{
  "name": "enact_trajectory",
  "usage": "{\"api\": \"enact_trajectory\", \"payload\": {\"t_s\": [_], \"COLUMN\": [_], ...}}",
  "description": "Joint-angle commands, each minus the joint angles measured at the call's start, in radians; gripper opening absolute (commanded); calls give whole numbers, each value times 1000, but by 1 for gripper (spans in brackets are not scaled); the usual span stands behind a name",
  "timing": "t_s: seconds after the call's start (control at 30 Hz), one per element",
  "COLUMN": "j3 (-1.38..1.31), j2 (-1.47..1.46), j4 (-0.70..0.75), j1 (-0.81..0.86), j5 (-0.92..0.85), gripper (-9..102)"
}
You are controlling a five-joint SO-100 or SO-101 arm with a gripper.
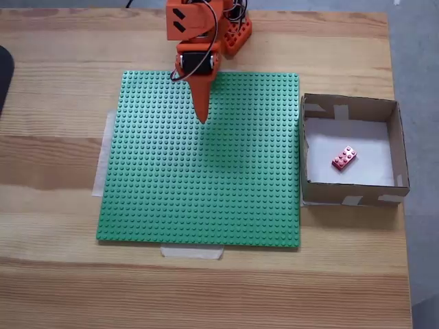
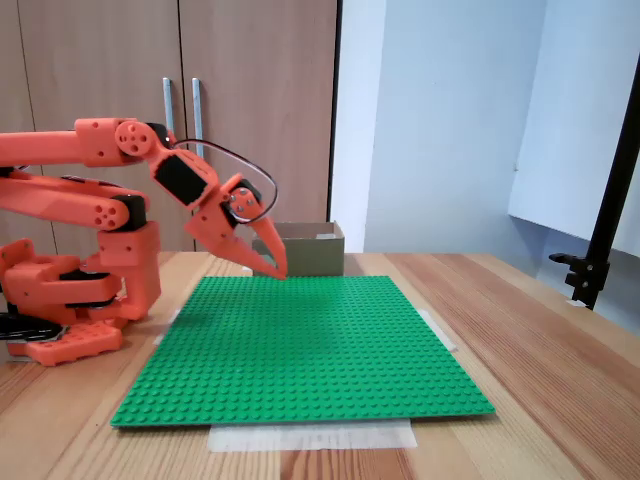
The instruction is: Pick the red lego block and put it in the box.
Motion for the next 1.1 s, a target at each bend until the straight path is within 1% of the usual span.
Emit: {"api": "enact_trajectory", "payload": {"t_s": [0.0, 0.17, 0.5, 1.07], "j3": [25, 109, 219, 327], "j2": [37, 129, 204, 207], "j4": [-12, 3, 3, -21], "j1": [6, 6, 8, 15], "j5": [-3, -9, 0, -26], "gripper": [-1, -1, -1, -1]}}
